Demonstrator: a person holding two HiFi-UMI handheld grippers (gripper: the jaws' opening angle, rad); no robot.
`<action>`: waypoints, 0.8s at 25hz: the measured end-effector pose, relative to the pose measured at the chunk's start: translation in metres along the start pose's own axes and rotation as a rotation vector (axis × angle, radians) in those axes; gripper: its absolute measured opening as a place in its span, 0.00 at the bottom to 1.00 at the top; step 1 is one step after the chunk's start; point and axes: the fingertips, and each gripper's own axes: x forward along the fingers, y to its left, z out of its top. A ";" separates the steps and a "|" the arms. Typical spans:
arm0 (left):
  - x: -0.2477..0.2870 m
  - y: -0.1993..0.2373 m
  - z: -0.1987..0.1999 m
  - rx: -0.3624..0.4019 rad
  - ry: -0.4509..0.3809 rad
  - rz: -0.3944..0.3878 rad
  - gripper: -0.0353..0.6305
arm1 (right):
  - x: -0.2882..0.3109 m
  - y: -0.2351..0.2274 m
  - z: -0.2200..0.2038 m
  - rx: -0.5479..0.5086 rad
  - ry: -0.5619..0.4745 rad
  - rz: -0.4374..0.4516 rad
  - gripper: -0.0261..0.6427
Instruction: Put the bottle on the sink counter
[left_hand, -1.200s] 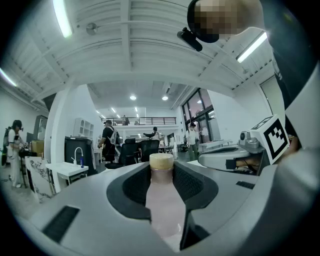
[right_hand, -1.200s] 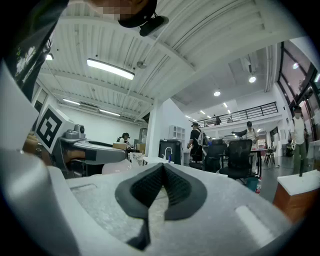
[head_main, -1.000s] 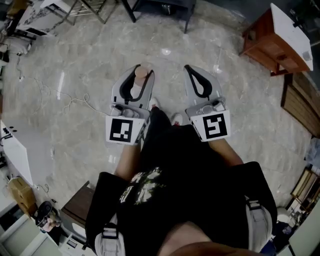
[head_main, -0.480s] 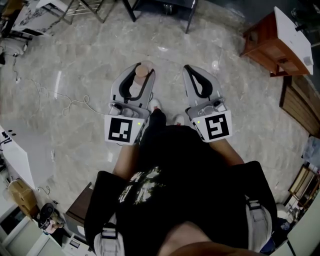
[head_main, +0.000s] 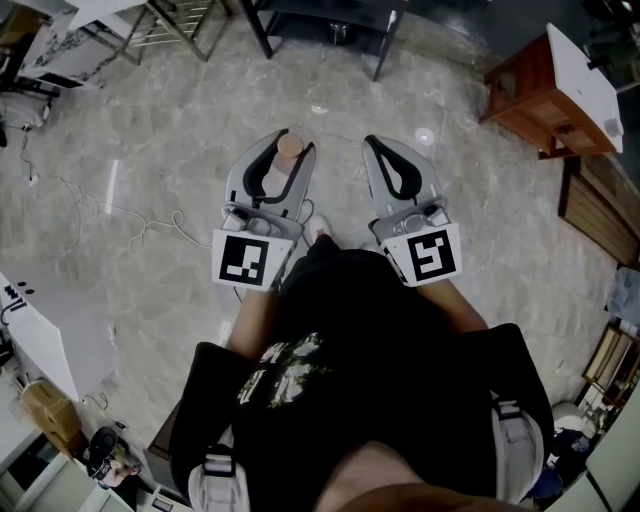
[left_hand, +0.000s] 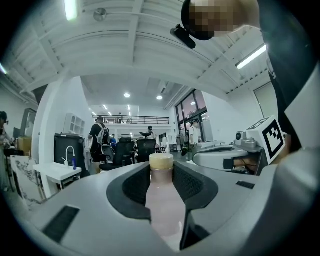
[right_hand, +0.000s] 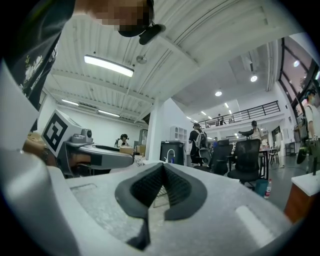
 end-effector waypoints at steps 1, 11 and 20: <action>0.000 0.007 0.000 0.001 0.000 -0.007 0.27 | 0.007 0.002 0.001 0.000 0.000 -0.006 0.03; -0.013 0.061 -0.012 0.019 -0.010 -0.053 0.27 | 0.053 0.045 -0.005 -0.023 -0.006 -0.026 0.03; -0.020 0.077 -0.011 0.007 -0.019 -0.063 0.27 | 0.069 0.063 -0.002 -0.022 0.006 -0.012 0.03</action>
